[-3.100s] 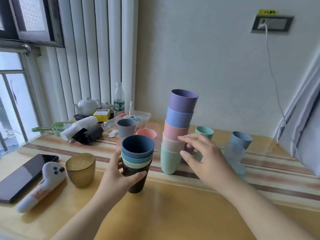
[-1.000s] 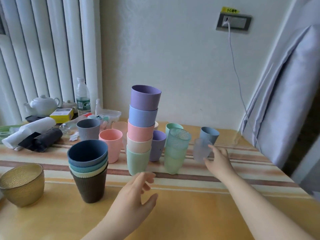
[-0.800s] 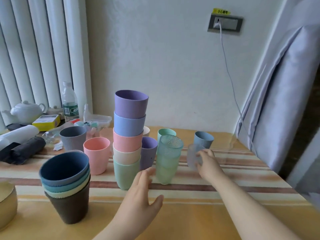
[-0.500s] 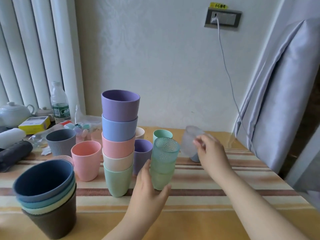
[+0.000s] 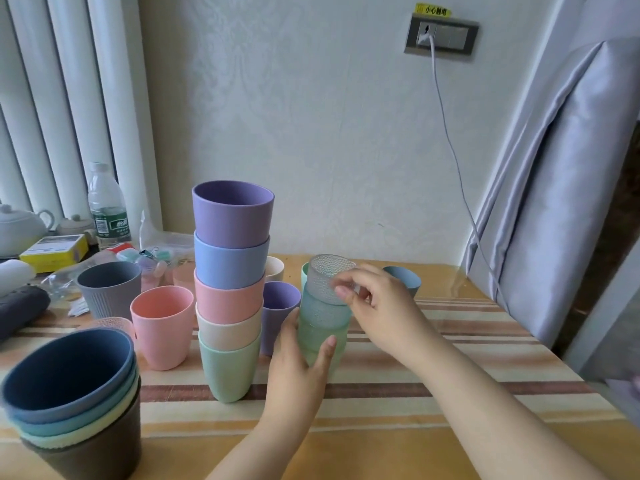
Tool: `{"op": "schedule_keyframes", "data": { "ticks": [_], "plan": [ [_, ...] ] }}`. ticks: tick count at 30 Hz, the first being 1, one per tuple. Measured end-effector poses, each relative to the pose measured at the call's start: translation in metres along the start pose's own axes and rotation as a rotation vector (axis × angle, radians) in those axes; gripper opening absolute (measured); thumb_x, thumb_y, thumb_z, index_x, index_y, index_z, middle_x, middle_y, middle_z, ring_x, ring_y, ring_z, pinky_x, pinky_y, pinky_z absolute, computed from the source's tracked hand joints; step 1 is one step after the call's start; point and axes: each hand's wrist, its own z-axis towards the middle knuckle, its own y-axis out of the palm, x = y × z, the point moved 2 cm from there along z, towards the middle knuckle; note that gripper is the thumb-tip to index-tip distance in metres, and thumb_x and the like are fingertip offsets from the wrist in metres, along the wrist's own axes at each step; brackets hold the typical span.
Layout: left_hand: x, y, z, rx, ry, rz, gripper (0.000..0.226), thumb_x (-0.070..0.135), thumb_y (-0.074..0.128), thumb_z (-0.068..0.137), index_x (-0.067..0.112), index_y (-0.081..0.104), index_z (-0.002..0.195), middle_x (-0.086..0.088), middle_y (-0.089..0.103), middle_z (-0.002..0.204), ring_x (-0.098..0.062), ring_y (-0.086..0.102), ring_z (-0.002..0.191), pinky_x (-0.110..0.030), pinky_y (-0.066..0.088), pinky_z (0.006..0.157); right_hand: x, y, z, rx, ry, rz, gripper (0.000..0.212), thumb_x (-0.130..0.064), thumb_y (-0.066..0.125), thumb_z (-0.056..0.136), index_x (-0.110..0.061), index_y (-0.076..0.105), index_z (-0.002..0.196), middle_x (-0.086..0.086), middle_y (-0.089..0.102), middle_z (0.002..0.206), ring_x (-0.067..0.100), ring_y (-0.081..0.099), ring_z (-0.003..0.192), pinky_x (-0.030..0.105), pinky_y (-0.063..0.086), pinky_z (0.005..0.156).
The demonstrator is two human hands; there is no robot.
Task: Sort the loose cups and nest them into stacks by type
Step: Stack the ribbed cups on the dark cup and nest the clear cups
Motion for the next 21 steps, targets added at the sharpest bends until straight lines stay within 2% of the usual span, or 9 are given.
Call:
{"op": "schedule_keyframes", "data": {
  "ticks": [4, 7, 9, 11, 13, 15, 17, 19, 21],
  "plan": [
    [-0.004, -0.002, 0.002, 0.010, -0.007, -0.031, 0.044, 0.028, 0.066, 0.081, 0.033, 0.046, 0.120, 0.008, 0.060, 0.118, -0.011, 0.056, 0.111, -0.034, 0.047, 0.093, 0.002, -0.001, 0.000, -0.005, -0.028, 0.030, 0.020, -0.017, 0.052, 0.091, -0.020, 0.068, 0.102, -0.014, 0.053, 0.085, 0.000, 0.045, 0.075, 0.014, 0.032, 0.068],
    [-0.003, -0.004, 0.001, 0.008, 0.005, -0.034, 0.044, 0.028, 0.066, 0.081, 0.049, 0.041, 0.109, 0.010, 0.059, 0.119, -0.011, 0.056, 0.111, -0.037, 0.048, 0.094, 0.006, -0.004, -0.004, 0.004, -0.040, 0.095, 0.028, -0.027, 0.052, 0.091, -0.025, 0.060, 0.118, -0.015, 0.049, 0.102, 0.003, 0.046, 0.073, 0.010, 0.036, 0.069],
    [-0.004, -0.004, 0.001, -0.005, -0.001, -0.035, 0.044, 0.027, 0.066, 0.081, 0.051, 0.040, 0.106, 0.011, 0.058, 0.119, -0.011, 0.056, 0.111, -0.038, 0.047, 0.095, 0.023, -0.011, -0.007, 0.167, -0.001, 0.105, 0.037, -0.029, 0.053, 0.090, -0.024, 0.052, 0.126, -0.009, 0.048, 0.110, 0.003, 0.049, 0.078, 0.007, 0.037, 0.073],
    [-0.007, -0.004, 0.001, -0.012, -0.009, -0.046, 0.043, 0.030, 0.066, 0.081, 0.049, 0.041, 0.110, 0.012, 0.059, 0.120, -0.010, 0.056, 0.111, -0.038, 0.047, 0.095, 0.051, -0.018, -0.009, 0.327, 0.198, 0.076, 0.046, -0.027, 0.054, 0.090, -0.023, 0.041, 0.134, -0.003, 0.045, 0.123, 0.004, 0.052, 0.090, 0.010, 0.037, 0.081],
    [-0.012, -0.002, 0.002, -0.026, -0.020, -0.068, 0.044, 0.030, 0.066, 0.081, 0.037, 0.044, 0.119, 0.010, 0.059, 0.121, -0.010, 0.056, 0.111, -0.033, 0.046, 0.094, 0.083, -0.021, -0.012, 0.317, 0.455, 0.021, 0.063, -0.028, 0.057, 0.087, -0.022, 0.025, 0.142, 0.004, 0.035, 0.137, 0.016, 0.047, 0.116, 0.021, 0.035, 0.092],
    [-0.014, 0.001, 0.001, -0.053, -0.049, -0.081, 0.048, 0.030, 0.067, 0.080, 0.032, 0.044, 0.122, 0.012, 0.060, 0.119, -0.007, 0.057, 0.107, -0.020, 0.043, 0.086, 0.109, -0.017, -0.013, 0.147, 0.644, -0.044, 0.083, -0.033, 0.061, 0.084, -0.022, 0.007, 0.146, 0.009, 0.023, 0.148, 0.024, 0.033, 0.132, 0.031, 0.034, 0.099],
    [-0.015, 0.003, 0.000, -0.088, -0.073, -0.093, 0.048, 0.030, 0.070, 0.076, 0.042, 0.042, 0.112, 0.021, 0.059, 0.112, 0.000, 0.056, 0.103, -0.003, 0.039, 0.075, 0.125, -0.012, -0.012, 0.046, 0.706, -0.071, 0.093, -0.037, 0.065, 0.081, -0.023, 0.000, 0.146, 0.011, 0.017, 0.151, 0.027, 0.029, 0.135, 0.036, 0.035, 0.101],
    [-0.017, 0.007, 0.001, -0.108, -0.103, -0.098, 0.053, 0.027, 0.076, 0.071, 0.047, 0.038, 0.102, 0.024, 0.056, 0.108, -0.001, 0.056, 0.100, -0.001, 0.038, 0.071, 0.137, -0.005, -0.006, 0.048, 0.698, -0.045, 0.096, -0.036, 0.068, 0.078, -0.023, 0.002, 0.146, 0.011, 0.017, 0.151, 0.027, 0.029, 0.135, 0.037, 0.035, 0.102],
    [-0.022, 0.009, 0.003, -0.114, -0.127, -0.089, 0.060, 0.026, 0.080, 0.065, 0.046, 0.036, 0.101, 0.018, 0.057, 0.109, -0.007, 0.055, 0.101, -0.003, 0.038, 0.071, 0.146, 0.002, 0.001, 0.092, 0.700, 0.019, 0.103, -0.034, 0.072, 0.075, -0.020, -0.001, 0.146, 0.010, 0.017, 0.152, 0.026, 0.025, 0.137, 0.040, 0.032, 0.106]
  ]
}}
